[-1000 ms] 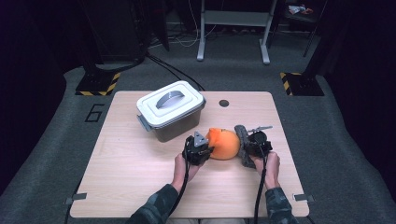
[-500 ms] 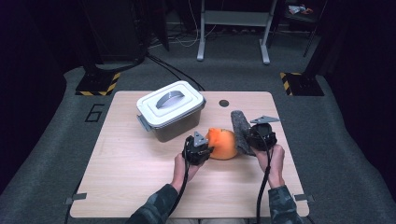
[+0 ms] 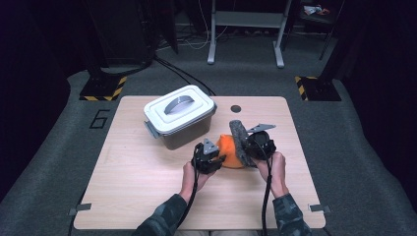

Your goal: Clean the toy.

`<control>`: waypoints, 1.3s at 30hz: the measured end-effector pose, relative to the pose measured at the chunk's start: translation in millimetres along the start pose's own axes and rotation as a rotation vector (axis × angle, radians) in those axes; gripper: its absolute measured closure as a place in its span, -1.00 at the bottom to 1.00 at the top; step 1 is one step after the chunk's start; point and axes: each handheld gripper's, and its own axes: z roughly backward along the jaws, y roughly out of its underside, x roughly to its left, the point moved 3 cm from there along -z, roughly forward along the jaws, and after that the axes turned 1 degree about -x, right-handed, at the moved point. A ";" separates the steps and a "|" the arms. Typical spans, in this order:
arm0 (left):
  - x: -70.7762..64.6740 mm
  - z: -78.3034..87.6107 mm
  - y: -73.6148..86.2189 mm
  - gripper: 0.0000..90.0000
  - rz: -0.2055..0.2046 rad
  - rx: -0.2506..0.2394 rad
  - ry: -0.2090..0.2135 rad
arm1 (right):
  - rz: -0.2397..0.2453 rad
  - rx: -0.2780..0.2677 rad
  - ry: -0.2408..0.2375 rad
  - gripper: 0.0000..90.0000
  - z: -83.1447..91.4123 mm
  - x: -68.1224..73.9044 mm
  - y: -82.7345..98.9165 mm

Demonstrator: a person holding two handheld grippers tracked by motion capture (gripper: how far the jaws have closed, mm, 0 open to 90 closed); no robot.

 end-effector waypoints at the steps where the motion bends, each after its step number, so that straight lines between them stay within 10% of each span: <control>1: 0.4 0.2 0.0 0.33 -0.004 0.004 -0.009 | 0.013 -0.004 0.004 0.67 -1.2 -1.4 0.0; 9: 6.2 -6.1 4.5 -0.16 -0.008 0.044 -0.015 | 0.011 -0.001 -0.003 0.67 -4.5 -5.4 0.8; 15: 1.8 -12.0 3.1 0.13 -0.042 0.044 -0.010 | 0.009 -0.010 -0.011 0.67 -4.9 -10.1 2.4; 22: 3.6 -12.3 -0.4 0.65 0.039 0.029 0.035 | -0.008 -0.025 -0.005 0.67 -3.3 -12.1 2.8; 31: -1.7 0.9 -6.2 0.72 0.200 0.013 0.154 | 0.006 -0.044 0.002 0.67 20.1 -5.5 -5.8; 39: -1.0 5.5 2.4 0.71 0.196 0.026 0.126 | 0.062 -0.029 -0.018 0.67 16.3 22.0 -10.2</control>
